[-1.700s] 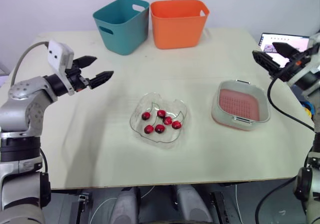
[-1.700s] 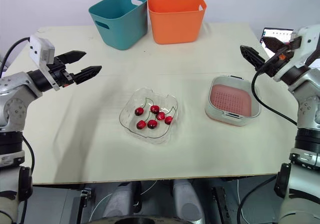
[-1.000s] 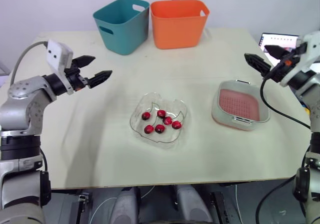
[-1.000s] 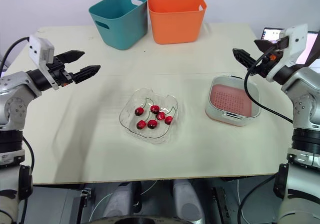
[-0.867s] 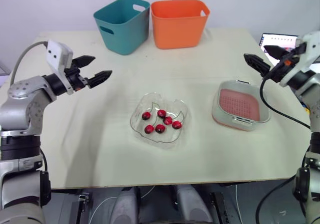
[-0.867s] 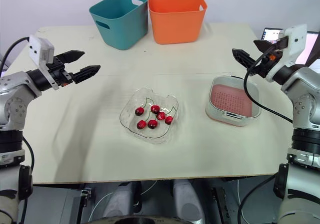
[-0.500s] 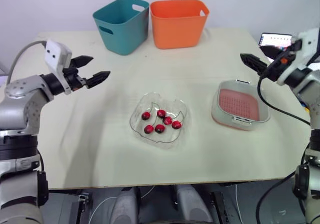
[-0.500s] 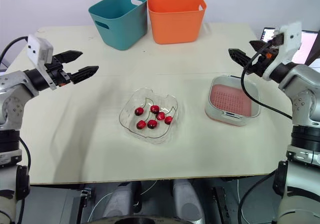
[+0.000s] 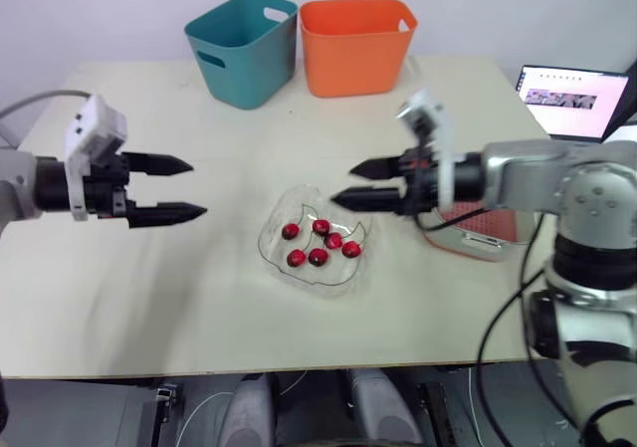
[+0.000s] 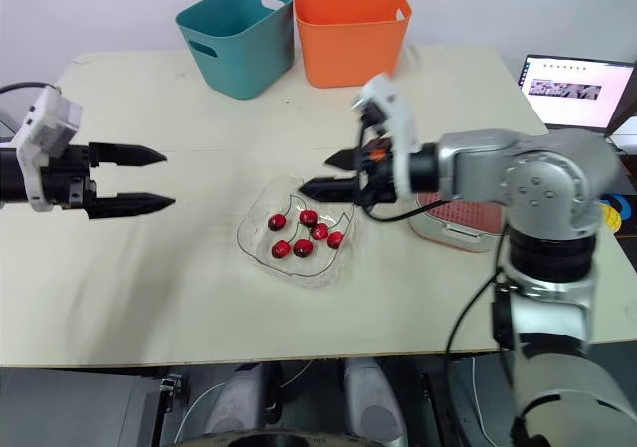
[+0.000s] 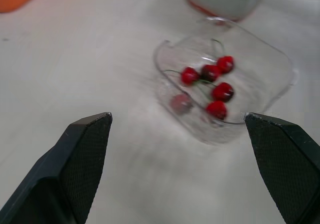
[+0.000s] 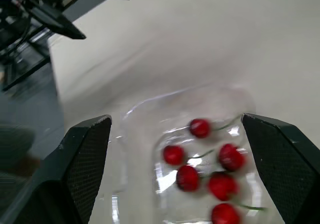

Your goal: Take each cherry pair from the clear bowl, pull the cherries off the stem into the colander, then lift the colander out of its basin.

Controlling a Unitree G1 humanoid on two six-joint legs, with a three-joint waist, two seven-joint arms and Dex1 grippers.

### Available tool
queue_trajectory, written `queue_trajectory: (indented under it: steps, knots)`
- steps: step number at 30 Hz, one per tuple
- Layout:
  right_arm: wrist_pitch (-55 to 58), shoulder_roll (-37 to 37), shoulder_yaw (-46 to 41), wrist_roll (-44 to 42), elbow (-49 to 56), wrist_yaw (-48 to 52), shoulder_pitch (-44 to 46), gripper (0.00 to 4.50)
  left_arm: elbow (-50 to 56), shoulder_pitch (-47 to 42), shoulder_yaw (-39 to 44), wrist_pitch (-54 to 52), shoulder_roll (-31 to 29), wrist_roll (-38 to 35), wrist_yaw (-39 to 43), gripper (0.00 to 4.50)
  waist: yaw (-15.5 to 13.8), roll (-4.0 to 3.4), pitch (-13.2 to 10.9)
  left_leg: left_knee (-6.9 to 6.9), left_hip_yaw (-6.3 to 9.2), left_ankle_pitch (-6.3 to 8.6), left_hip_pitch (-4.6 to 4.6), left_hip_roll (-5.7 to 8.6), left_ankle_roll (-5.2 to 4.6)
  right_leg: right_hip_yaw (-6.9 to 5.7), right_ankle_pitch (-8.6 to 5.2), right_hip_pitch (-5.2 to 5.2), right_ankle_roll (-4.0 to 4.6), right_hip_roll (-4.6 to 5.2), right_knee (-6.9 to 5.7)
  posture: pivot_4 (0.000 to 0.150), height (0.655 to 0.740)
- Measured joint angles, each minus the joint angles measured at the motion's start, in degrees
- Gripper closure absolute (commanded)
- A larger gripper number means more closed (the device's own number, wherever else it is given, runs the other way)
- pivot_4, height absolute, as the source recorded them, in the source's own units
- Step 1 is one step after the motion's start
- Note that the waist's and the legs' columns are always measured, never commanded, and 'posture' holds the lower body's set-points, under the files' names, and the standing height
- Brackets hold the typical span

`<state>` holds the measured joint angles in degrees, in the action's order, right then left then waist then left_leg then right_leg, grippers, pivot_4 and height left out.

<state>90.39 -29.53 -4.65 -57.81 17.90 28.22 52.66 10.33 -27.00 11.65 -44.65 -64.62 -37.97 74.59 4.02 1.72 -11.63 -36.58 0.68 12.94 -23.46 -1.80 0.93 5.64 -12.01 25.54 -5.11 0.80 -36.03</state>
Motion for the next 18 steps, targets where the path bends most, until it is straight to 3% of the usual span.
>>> queue_trajectory:
  steps: [5, 13, 18]
  knots:
    - [1.71, 8.82, 1.86, -0.85, -6.01, -14.39, 0.03, 0.04, 6.56, 0.6, 0.16, -3.07, 0.65, -3.19, -2.45, 0.01, 0.17, 0.02, 0.01, 0.01, -0.02, 0.0, -0.02, -0.01, 0.0, 0.0, 0.02, 0.05, 0.02, -0.02, -0.01, 0.15, 0.74]
    - [1.72, 10.1, 5.55, -7.78, -10.11, -32.05, -2.37, 0.04, 9.99, 0.94, 0.9, -5.18, 1.17, -6.67, -6.75, 0.01, 0.23, 0.02, 0.01, 0.05, -0.02, 0.0, -0.01, -0.02, -0.01, 0.01, 0.02, 0.06, 0.01, -0.08, 0.01, 0.15, 0.74]
    - [1.72, 10.7, 8.01, -8.86, -10.85, -38.42, -2.89, 1.24, 10.01, 2.75, 1.13, -4.5, 2.26, -6.74, -7.91, 0.0, 0.5, 0.02, 0.01, 0.06, -0.01, 0.0, 0.0, -0.04, -0.01, 0.02, 0.02, 0.07, 0.02, -0.12, 0.0, 0.15, 0.74]
